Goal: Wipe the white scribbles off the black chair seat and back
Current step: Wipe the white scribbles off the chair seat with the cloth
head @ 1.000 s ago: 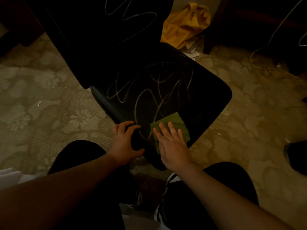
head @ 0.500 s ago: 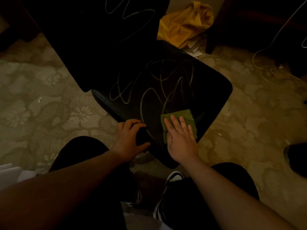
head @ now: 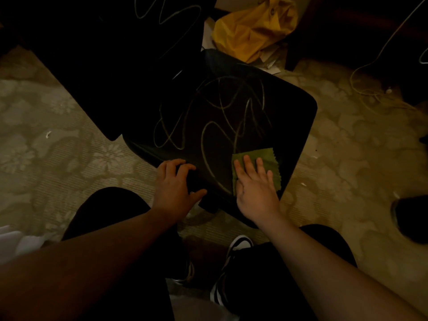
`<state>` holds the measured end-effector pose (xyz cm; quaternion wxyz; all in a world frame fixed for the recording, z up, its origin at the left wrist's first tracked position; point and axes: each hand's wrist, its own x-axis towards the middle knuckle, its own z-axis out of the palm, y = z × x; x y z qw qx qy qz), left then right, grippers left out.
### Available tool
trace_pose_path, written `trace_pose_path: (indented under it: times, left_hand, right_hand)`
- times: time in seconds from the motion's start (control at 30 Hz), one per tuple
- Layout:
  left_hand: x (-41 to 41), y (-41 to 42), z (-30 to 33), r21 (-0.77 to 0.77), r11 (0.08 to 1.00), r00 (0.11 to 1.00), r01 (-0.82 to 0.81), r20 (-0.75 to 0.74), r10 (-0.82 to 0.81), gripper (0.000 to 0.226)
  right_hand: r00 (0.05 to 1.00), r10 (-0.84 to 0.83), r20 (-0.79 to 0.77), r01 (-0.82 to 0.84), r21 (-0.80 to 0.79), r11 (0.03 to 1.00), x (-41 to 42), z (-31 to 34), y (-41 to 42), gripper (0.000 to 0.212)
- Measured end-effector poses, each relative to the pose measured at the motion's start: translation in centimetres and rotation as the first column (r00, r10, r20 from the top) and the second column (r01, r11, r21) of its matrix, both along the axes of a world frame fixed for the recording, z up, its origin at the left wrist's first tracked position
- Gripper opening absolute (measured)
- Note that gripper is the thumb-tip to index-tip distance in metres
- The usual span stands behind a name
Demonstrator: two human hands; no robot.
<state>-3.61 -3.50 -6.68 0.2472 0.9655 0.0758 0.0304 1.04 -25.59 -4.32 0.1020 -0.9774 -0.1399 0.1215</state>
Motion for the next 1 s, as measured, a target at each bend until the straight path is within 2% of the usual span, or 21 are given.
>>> trace_pose_path:
  times: [0.17, 0.23, 0.33, 0.53, 0.77, 1.0]
  left_hand:
    - [0.3, -0.1, 0.2, 0.009, 0.999, 0.999, -0.037, 0.023, 0.037, 0.077]
    - [0.4, -0.1, 0.4, 0.004, 0.999, 0.999, -0.045, 0.02, 0.045, 0.077]
    - [0.6, -0.1, 0.7, 0.024, 0.999, 0.999, -0.046, 0.0, 0.046, 0.078]
    - [1.1, -0.3, 1.2, 0.0, 0.998, 0.997, -0.064, -0.05, 0.064, 0.095]
    - [1.8, -0.6, 1.1, 0.065, 0.998, 0.994, -0.027, -0.105, 0.034, 0.095]
    - [1.8, -1.1, 0.7, 0.066, 0.997, 0.996, -0.034, -0.08, 0.039, 0.096]
  right_hand:
    - [0.973, 0.231, 0.006, -0.231, 0.005, 0.973, -1.4, -0.1, 1.8, 0.059]
    - [0.963, 0.269, 0.003, -0.269, 0.001, 0.963, -1.7, -0.3, 2.4, 0.059]
    - [0.97, 0.242, -0.022, -0.242, 0.01, 0.97, -1.5, -0.3, 2.3, 0.059]
    - [0.974, 0.212, -0.074, -0.212, 0.008, 0.977, -1.1, 0.0, 2.3, 0.059]
    - [0.98, 0.173, -0.095, -0.175, -0.007, 0.985, -0.8, -0.1, 2.1, 0.058]
    - [0.996, 0.077, -0.053, -0.078, -0.02, 0.997, 1.6, -0.1, 2.0, 0.057]
